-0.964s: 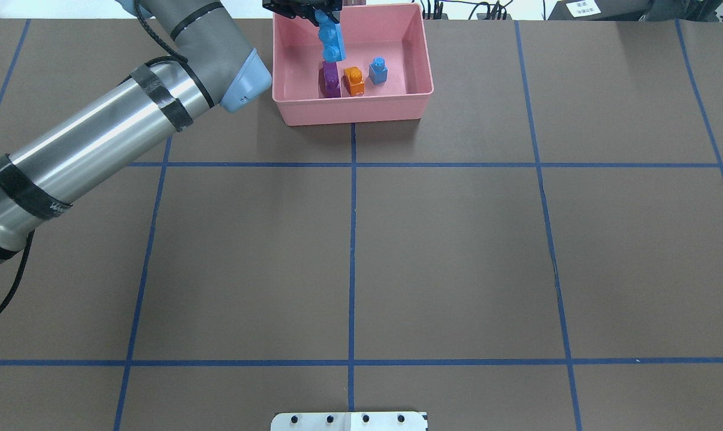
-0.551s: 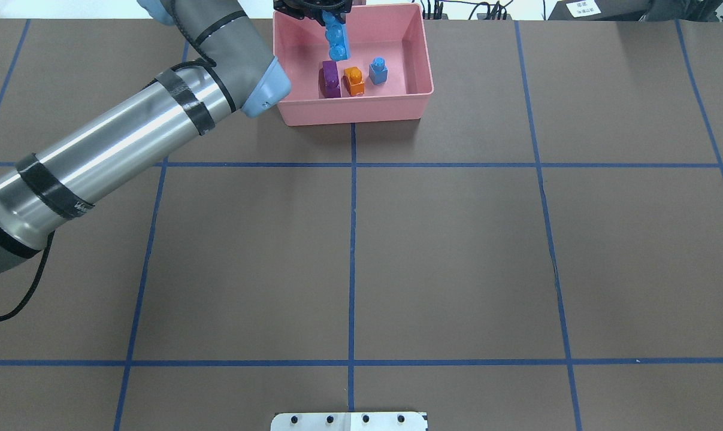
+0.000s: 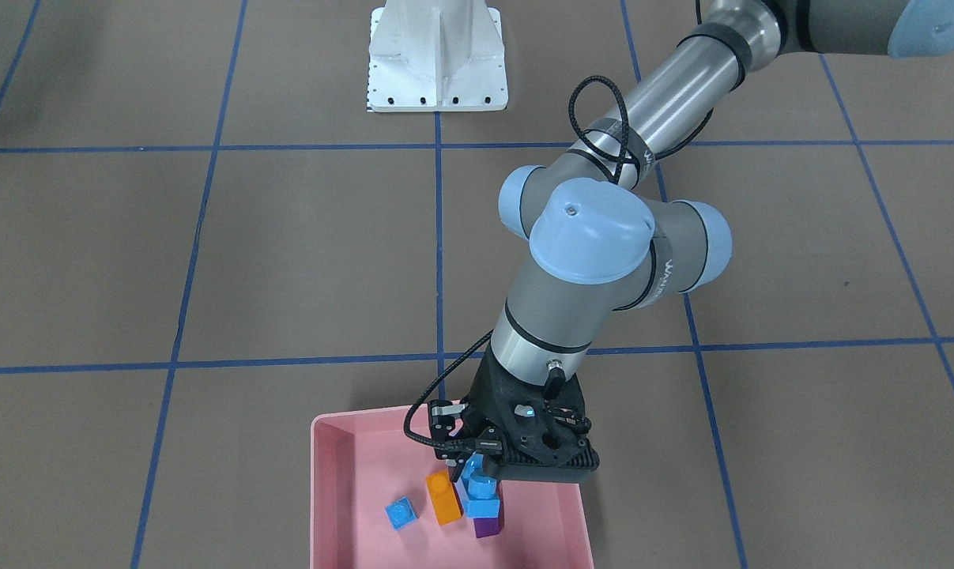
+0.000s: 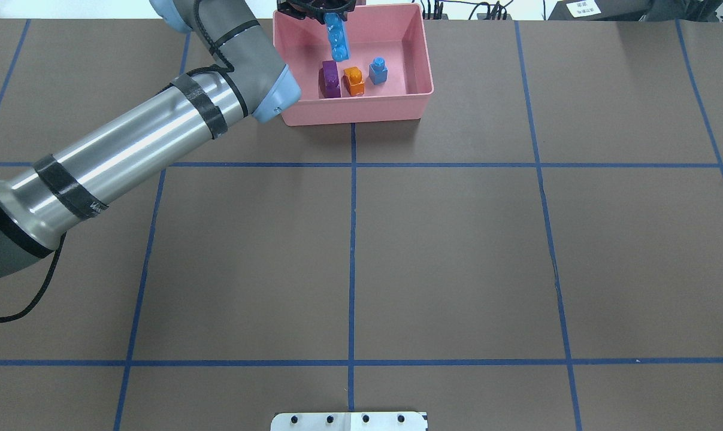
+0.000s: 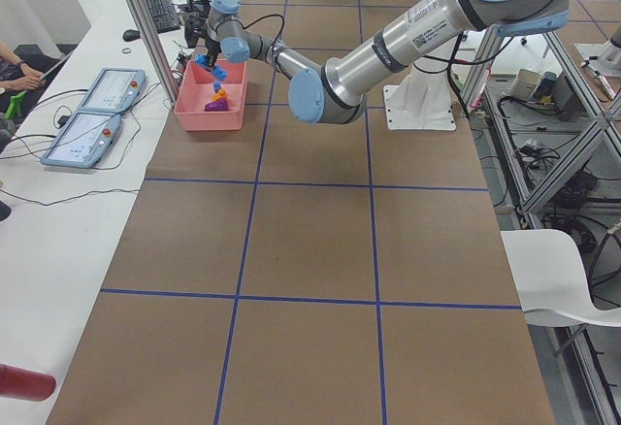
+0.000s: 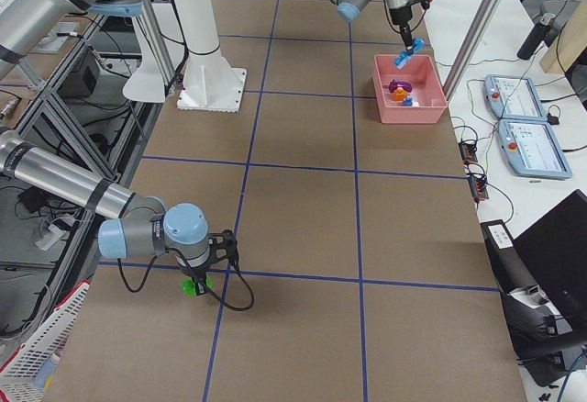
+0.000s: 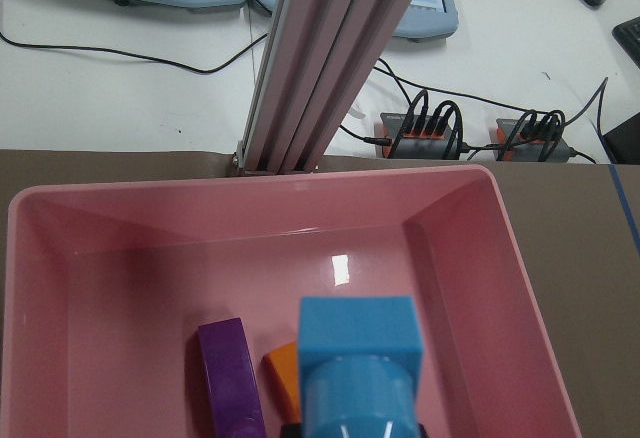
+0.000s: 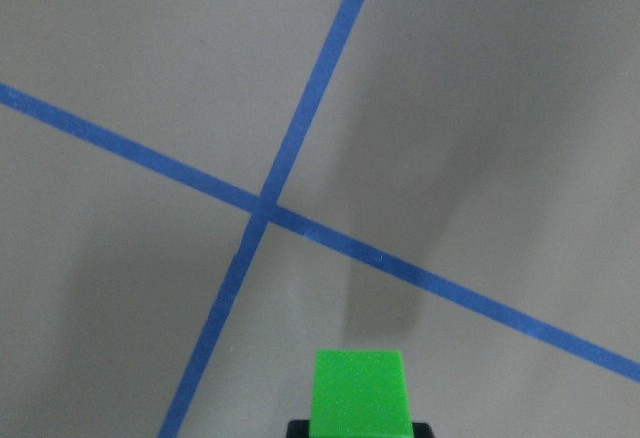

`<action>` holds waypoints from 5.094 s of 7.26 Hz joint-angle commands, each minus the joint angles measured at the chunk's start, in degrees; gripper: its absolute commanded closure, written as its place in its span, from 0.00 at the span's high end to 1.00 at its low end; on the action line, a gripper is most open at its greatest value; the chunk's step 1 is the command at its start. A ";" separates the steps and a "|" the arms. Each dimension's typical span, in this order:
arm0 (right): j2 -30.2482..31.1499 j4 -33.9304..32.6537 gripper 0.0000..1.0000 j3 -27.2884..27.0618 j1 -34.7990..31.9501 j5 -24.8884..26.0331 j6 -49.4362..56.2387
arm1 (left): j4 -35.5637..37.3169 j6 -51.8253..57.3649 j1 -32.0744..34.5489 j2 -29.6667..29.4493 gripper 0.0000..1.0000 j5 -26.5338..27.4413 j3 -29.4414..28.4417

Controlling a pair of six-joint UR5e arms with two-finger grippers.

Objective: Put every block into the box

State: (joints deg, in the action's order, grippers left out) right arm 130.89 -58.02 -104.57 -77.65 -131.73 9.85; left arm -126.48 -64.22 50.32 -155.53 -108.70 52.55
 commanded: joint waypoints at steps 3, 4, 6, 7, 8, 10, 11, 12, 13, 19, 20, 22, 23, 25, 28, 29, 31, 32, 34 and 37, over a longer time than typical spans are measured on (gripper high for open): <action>-14.29 -4.80 0.00 -0.37 -10.84 -0.37 0.08 | 0.62 -2.49 0.57 3.27 1.00 0.77 6.84; -21.05 -9.78 0.00 -0.02 -11.46 1.02 -0.09 | 1.49 -2.49 0.92 7.65 1.00 0.60 12.09; -33.35 -16.56 0.00 0.07 -12.70 1.13 -1.14 | 13.47 -2.14 3.28 14.08 1.00 -0.71 23.08; -42.21 -24.34 0.00 -0.02 -12.70 0.95 -3.50 | 18.94 -1.52 5.65 17.59 1.00 -3.42 27.48; -51.61 -30.08 0.00 1.20 -11.05 0.86 -9.35 | 20.03 -0.13 7.32 23.19 1.00 -5.01 31.87; -65.09 -31.19 0.00 5.41 -3.08 1.12 -25.23 | 20.83 9.32 12.15 35.76 1.00 -6.77 39.00; -71.67 -31.02 0.00 8.04 1.93 1.39 -33.58 | 22.75 15.64 14.61 39.65 1.00 -7.39 39.91; -79.83 -30.93 0.00 12.76 5.89 1.82 -39.76 | 25.47 21.54 15.33 42.04 1.00 -6.79 39.83; -86.27 -30.93 0.00 16.29 10.46 4.79 -45.13 | 25.67 28.64 16.47 45.98 1.00 -6.78 39.74; -103.73 -5.12 0.00 47.77 29.20 28.35 -57.13 | 24.88 48.31 21.83 52.96 1.00 -7.57 37.45; -103.73 -3.61 0.20 48.14 29.48 28.63 -57.39 | 24.88 47.97 22.10 52.87 1.00 -7.49 36.50; -104.17 -3.33 1.00 48.06 29.40 28.46 -57.75 | 24.44 46.39 22.02 52.00 1.00 -7.66 35.87; -105.13 -4.81 1.00 47.36 28.62 27.33 -57.75 | 24.09 46.30 22.10 51.47 1.00 -8.62 36.13; -106.37 -18.63 1.00 41.07 24.06 18.75 -57.49 | 23.91 46.38 22.37 52.08 1.00 -10.39 34.91; -98.42 -42.88 1.00 22.91 14.92 10.71 -45.70 | 24.09 46.99 23.77 52.08 1.00 -10.47 34.99; -95.07 -51.15 1.00 18.74 11.76 10.62 -33.18 | 24.09 49.43 23.86 53.82 1.00 -10.39 34.99; -85.34 -55.63 1.00 14.76 6.49 7.05 -20.79 | 24.79 57.44 26.66 54.36 1.00 -11.00 34.55; -79.01 -53.54 1.00 13.61 3.33 3.53 -14.40 | 24.70 57.54 28.68 55.50 1.00 -15.35 34.55; -66.01 -46.26 1.00 13.60 -3.44 0.71 -2.96 | 25.14 62.88 33.25 56.64 1.00 -22.15 34.55; -47.79 -32.64 1.00 14.04 -9.62 -3.97 2.11 | 24.27 66.24 34.23 60.68 1.00 -22.52 34.82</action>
State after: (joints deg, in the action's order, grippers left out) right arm 76.17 -96.29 -90.71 -85.19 -134.92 10.81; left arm -101.77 1.05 84.24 -96.26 -130.93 87.21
